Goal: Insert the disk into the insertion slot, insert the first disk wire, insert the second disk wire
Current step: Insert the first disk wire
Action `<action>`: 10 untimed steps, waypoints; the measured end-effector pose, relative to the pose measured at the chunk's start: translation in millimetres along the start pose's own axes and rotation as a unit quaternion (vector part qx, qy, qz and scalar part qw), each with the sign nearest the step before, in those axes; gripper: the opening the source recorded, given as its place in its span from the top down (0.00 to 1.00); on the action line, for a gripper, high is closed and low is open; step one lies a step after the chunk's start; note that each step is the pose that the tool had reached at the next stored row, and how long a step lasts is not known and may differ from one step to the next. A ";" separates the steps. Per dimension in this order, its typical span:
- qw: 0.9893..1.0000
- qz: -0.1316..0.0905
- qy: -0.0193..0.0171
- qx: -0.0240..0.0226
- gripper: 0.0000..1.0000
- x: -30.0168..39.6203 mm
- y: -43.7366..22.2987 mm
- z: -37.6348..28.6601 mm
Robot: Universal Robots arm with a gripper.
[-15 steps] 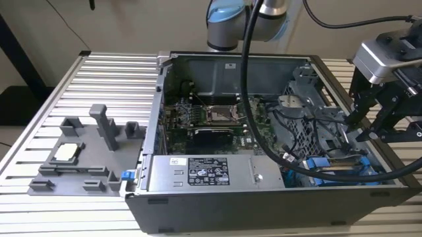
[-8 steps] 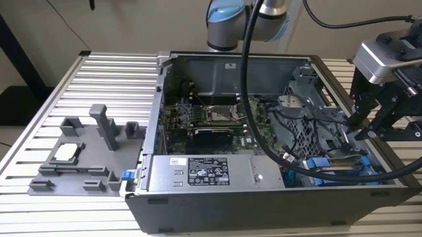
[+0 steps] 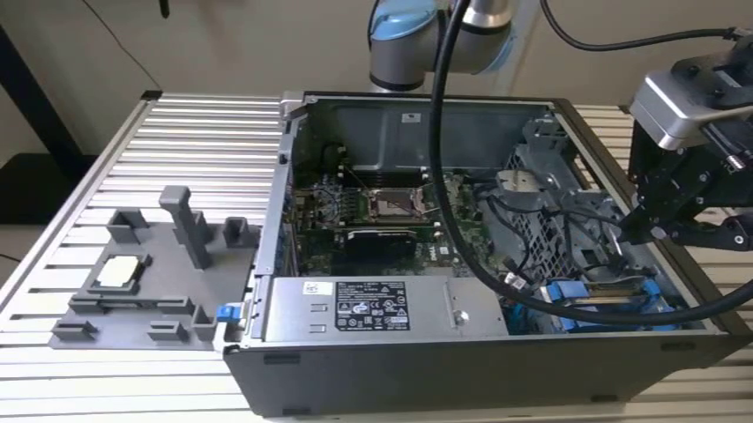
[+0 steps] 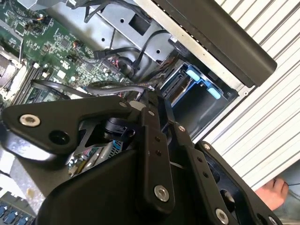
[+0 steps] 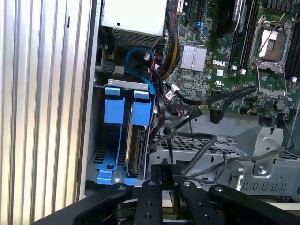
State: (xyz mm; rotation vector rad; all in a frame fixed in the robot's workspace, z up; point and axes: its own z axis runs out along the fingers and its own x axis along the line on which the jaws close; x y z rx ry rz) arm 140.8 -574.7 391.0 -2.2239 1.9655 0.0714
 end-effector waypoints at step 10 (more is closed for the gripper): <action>1.000 0.000 0.011 -0.001 0.81 0.4 0.2 2.9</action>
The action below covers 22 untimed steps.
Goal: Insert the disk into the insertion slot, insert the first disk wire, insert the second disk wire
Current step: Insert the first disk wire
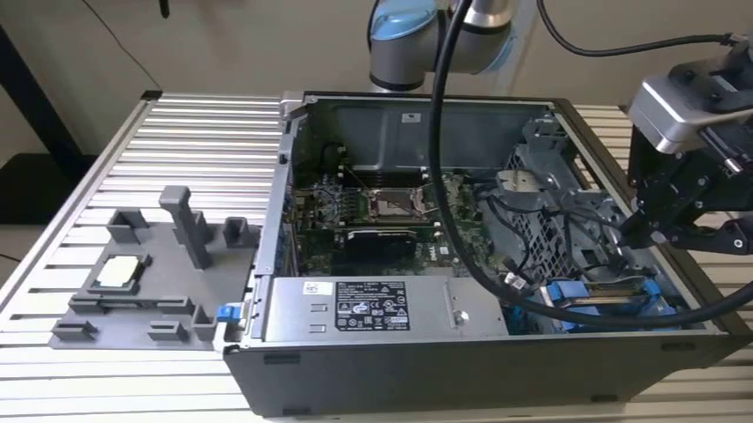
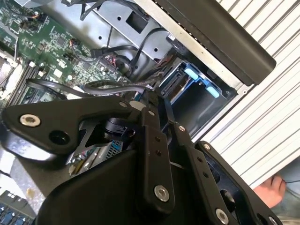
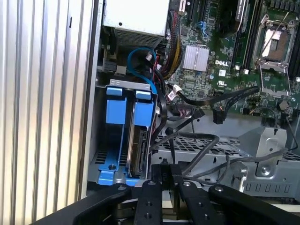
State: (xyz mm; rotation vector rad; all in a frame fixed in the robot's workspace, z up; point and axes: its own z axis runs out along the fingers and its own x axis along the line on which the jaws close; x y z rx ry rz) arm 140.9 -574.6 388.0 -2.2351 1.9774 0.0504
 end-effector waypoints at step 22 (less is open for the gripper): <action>0.999 0.022 0.029 -0.034 0.81 -0.1 -22.2 16.4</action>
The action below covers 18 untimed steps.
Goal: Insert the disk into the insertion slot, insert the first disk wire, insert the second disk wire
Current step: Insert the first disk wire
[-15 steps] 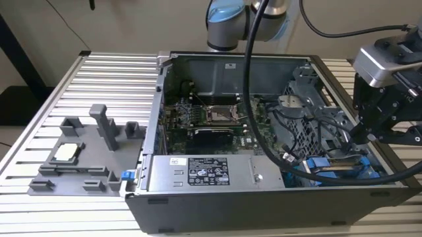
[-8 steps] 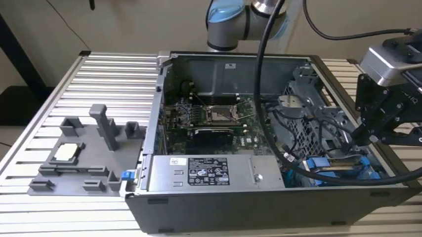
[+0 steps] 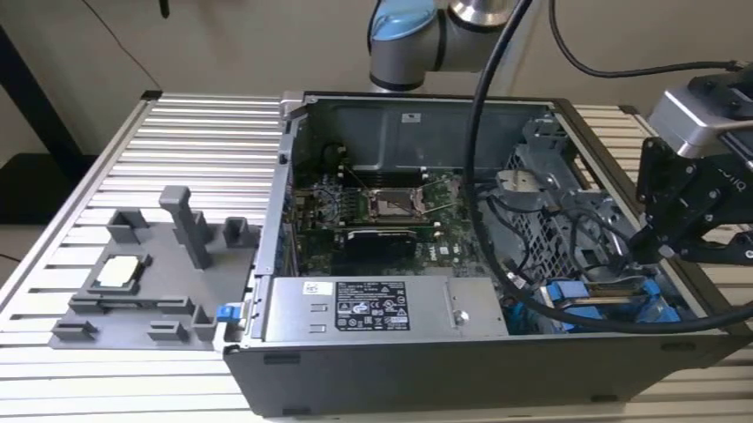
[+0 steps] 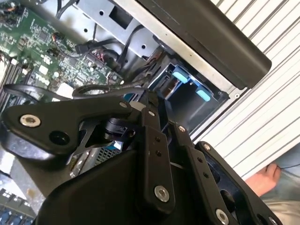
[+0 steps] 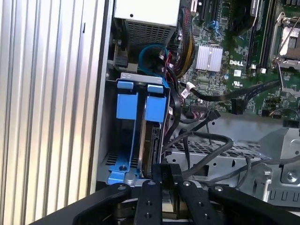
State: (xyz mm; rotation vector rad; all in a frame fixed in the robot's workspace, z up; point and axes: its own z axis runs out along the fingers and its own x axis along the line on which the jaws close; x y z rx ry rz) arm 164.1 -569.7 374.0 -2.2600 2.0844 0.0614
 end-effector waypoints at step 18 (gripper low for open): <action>0.999 0.037 0.013 -0.011 0.81 0.3 -2.9 15.4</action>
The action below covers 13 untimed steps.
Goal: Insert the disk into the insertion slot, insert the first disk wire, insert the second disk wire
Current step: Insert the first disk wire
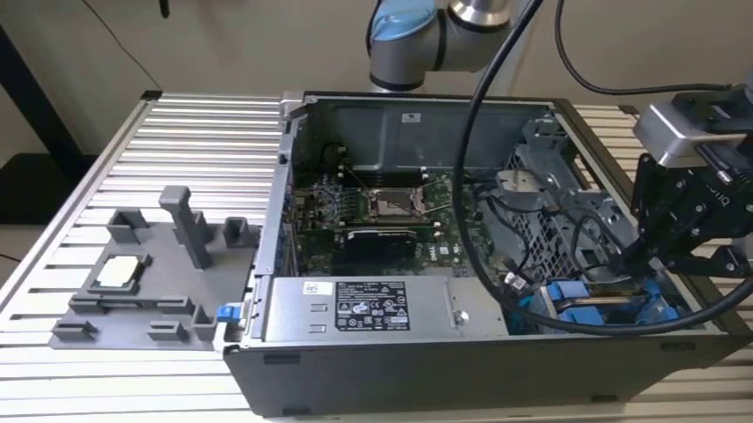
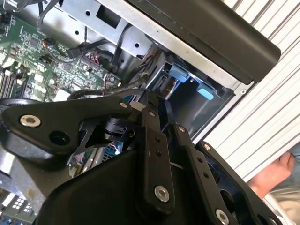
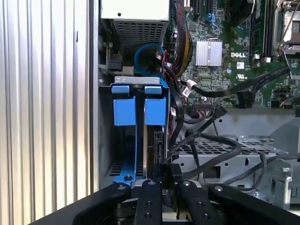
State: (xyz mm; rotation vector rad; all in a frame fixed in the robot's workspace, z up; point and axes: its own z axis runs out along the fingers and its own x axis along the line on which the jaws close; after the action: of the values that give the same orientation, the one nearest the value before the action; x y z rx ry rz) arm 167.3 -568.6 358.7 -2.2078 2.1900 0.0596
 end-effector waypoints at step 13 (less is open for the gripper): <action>1.000 0.012 0.003 -0.003 0.81 0.2 -2.7 4.2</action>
State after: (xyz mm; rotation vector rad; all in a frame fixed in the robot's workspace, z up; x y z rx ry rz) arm 170.0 -568.6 354.4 -2.1884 2.2215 0.0614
